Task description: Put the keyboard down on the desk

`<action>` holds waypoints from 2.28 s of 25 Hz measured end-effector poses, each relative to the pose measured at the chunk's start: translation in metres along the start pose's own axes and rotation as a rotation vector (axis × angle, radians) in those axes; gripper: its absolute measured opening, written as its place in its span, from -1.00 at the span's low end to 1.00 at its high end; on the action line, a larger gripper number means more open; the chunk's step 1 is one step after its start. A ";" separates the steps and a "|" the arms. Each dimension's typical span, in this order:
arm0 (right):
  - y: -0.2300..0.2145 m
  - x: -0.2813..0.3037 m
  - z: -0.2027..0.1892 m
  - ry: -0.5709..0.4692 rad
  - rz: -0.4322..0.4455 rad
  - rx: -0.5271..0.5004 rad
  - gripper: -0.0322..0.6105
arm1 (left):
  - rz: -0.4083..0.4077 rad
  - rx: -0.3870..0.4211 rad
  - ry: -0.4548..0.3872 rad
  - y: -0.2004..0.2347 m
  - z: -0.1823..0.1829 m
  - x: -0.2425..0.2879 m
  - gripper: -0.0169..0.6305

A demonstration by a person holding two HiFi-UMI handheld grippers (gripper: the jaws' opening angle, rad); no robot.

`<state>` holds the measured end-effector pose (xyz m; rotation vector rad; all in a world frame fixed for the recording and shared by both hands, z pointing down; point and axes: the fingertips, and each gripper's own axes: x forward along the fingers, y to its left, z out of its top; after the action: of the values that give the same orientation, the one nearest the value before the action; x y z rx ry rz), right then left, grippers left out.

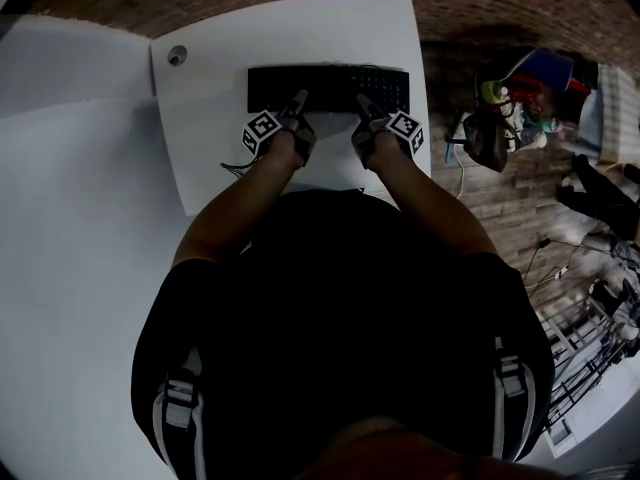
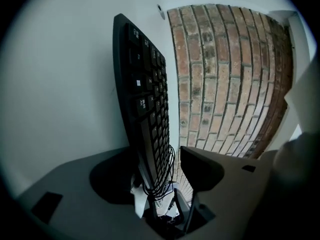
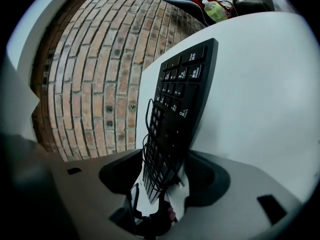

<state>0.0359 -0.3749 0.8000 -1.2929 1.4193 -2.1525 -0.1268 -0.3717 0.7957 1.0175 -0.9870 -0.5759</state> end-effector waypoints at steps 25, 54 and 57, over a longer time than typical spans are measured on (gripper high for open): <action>0.011 -0.033 -0.011 0.027 -0.027 -0.221 -0.09 | 0.001 0.155 0.028 -0.004 -0.004 -0.042 -0.09; 0.098 -0.104 -0.023 0.070 0.045 -0.915 -0.76 | -0.136 0.812 -0.049 -0.124 -0.052 -0.103 -0.42; 0.105 -0.108 -0.022 0.055 0.040 -0.968 -0.78 | -0.165 0.852 -0.060 -0.136 -0.054 -0.107 -0.48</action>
<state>0.0551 -0.3459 0.6520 -1.4161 2.6316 -1.4595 -0.1235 -0.3236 0.6211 1.8549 -1.2394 -0.3069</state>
